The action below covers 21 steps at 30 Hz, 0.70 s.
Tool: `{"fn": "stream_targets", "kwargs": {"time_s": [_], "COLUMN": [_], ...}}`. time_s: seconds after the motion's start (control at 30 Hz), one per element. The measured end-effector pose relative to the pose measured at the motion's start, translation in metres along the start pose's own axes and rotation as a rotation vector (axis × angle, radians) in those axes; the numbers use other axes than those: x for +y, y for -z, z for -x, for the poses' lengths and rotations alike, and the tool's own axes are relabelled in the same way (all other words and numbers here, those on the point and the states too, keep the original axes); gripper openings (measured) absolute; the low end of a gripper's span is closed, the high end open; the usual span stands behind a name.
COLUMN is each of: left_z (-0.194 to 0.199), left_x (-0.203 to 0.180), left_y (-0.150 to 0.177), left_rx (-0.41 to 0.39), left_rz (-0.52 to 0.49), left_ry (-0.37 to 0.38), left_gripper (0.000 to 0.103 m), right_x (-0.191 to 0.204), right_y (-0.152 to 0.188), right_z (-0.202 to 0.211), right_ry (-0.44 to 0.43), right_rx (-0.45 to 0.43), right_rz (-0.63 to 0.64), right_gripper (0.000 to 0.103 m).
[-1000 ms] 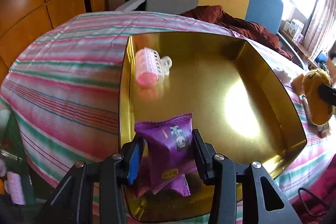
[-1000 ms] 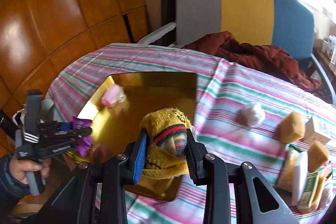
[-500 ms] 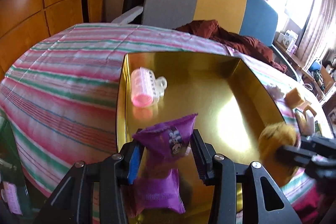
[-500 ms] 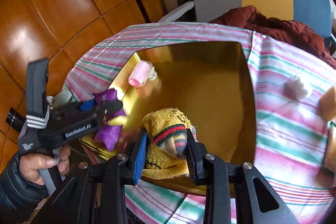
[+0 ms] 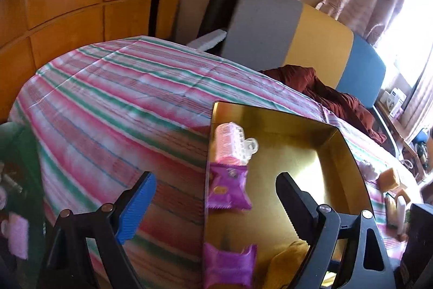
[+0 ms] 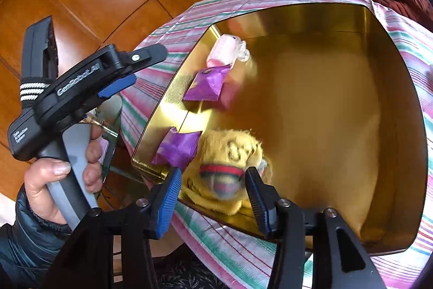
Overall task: Organize objects
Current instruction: 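Carry both items into the gold tray and open both tools to release, then lift both open tools away from the gold tray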
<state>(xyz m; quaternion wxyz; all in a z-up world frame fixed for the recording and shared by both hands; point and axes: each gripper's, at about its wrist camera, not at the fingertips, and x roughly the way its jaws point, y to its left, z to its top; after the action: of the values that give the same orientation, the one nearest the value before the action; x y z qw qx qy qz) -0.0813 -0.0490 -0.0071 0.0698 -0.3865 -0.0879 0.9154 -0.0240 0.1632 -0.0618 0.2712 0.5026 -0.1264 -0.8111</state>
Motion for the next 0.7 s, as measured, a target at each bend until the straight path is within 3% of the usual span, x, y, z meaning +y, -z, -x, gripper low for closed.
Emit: {"fn": "stream_targets", "kwargs": {"time_s": [0.1,0.33,0.7], "left_z": [0.007,0.025,0.045], "left_x": [0.006,-0.021,-0.070], "left_y": [0.007,0.023,0.042], "left_rx": [0.012,-0.001,-0.042], "left_rz": [0.028,-0.069,-0.233], "left_ry": [-0.002,0.017,0.006], "left_gripper": [0.090,0.091,0.099], "right_x": [0.001,-0.002,-0.012], "right_y": [0.004,0.009,0.012], "right_z": [0.007,0.032,0.070], "right_ry": [0.023,0.112,0.405], "right_rx": [-0.001,-0.074,-0.248], "right_rz": [0.011,0.017,0.017], "right_gripper": [0.072,0.080,0.086]}}
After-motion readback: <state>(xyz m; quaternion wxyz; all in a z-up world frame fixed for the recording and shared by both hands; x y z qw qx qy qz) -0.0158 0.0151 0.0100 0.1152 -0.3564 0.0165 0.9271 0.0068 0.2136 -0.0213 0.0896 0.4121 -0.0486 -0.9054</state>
